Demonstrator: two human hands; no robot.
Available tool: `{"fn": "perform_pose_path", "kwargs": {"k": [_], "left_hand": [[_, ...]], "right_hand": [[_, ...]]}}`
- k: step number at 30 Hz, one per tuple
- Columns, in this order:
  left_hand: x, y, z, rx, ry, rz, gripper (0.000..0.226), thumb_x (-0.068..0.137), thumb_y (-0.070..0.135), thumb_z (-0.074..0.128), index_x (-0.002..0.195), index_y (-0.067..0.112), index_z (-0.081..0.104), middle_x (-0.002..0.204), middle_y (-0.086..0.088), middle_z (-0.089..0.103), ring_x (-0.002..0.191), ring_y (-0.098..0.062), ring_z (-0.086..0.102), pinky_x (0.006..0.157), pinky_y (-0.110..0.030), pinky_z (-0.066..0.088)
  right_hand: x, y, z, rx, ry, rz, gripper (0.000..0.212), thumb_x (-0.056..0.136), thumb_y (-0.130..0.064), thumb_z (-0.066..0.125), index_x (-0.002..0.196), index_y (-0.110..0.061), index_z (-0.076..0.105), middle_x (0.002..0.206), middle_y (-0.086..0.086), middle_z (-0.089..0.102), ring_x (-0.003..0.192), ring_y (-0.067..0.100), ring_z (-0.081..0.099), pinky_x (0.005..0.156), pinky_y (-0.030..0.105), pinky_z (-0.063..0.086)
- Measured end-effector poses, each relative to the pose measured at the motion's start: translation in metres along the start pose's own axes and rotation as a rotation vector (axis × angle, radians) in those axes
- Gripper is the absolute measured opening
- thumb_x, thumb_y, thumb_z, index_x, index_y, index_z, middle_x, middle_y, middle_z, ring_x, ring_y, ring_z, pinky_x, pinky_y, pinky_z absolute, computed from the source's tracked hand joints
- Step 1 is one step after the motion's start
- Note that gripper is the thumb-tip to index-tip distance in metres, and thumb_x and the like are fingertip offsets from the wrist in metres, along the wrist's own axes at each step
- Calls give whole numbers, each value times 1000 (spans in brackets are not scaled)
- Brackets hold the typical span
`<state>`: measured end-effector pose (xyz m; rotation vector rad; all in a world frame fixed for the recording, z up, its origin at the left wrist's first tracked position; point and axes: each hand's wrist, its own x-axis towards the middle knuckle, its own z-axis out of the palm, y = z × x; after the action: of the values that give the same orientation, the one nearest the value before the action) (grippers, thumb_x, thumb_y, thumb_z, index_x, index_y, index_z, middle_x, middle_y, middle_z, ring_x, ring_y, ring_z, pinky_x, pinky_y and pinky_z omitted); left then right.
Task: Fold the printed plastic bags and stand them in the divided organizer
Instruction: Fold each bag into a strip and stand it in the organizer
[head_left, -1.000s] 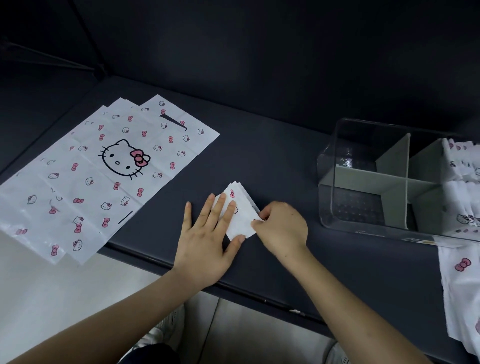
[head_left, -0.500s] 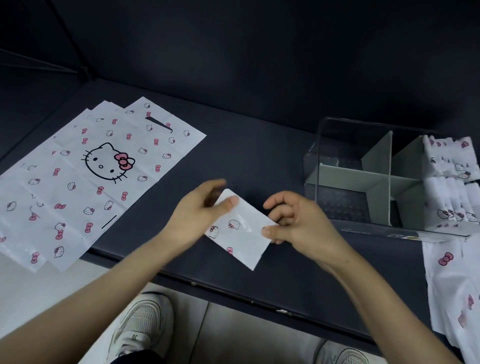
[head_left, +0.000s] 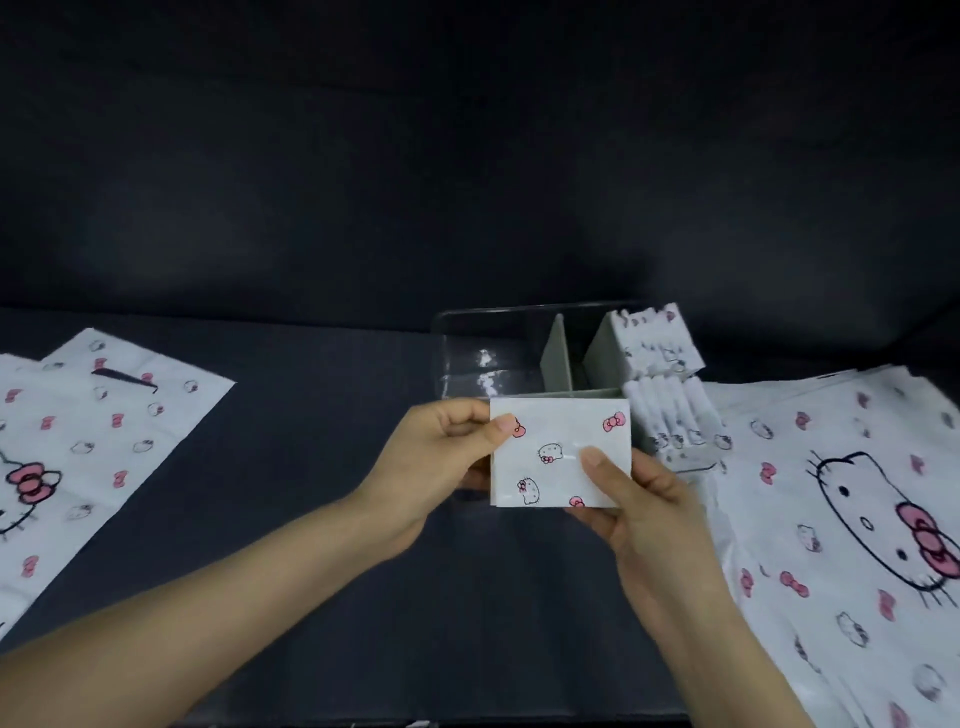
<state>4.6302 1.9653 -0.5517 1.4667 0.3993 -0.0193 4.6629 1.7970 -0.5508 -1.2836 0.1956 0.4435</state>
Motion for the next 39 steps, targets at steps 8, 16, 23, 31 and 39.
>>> {"fn": "perform_pose_path", "kwargs": {"k": [8, 16, 23, 31, 39], "left_hand": [[80, 1, 85, 1004, -60, 788, 32, 95, 26, 48, 117, 15, 68, 117, -2, 66, 108, -24, 57, 96, -33, 43], [117, -10, 127, 1437, -366, 818, 45, 103, 45, 24, 145, 35, 36, 157, 8, 24, 148, -14, 8, 117, -36, -13], [111, -26, 102, 1357, -215, 1036, 42, 95, 40, 37, 117, 23, 69, 124, -3, 65, 121, -29, 57, 110, -54, 12], [106, -33, 103, 1319, -214, 979, 43, 98, 40, 33, 123, 24, 65, 132, -2, 60, 128, -26, 50, 113, -59, 18], [105, -38, 99, 1340, -206, 936, 46, 98, 41, 30, 127, 25, 62, 136, -2, 56, 134, -24, 44, 114, -59, 17]], "right_hand": [[9, -55, -95, -212, 552, -400, 12, 88, -13, 64, 79, -10, 70, 80, 8, 73, 81, 34, 69, 73, 37, 57], [37, -63, -127, -361, 631, -559, 31, 88, -26, 63, 76, 3, 58, 71, 26, 53, 61, 27, 47, 61, 37, 42], [63, -57, -112, -854, 463, -677, 15, 94, -27, 57, 83, -19, 65, 53, -4, 51, 49, 11, 43, 52, 24, 33], [87, -49, -100, -1164, 322, -667, 25, 99, -25, 48, 105, -9, 65, 72, 11, 67, 63, 29, 58, 66, 36, 46], [93, -41, -95, -1329, 151, -565, 31, 102, -26, 38, 110, -7, 62, 82, 10, 67, 75, 29, 58, 68, 35, 42]]}}
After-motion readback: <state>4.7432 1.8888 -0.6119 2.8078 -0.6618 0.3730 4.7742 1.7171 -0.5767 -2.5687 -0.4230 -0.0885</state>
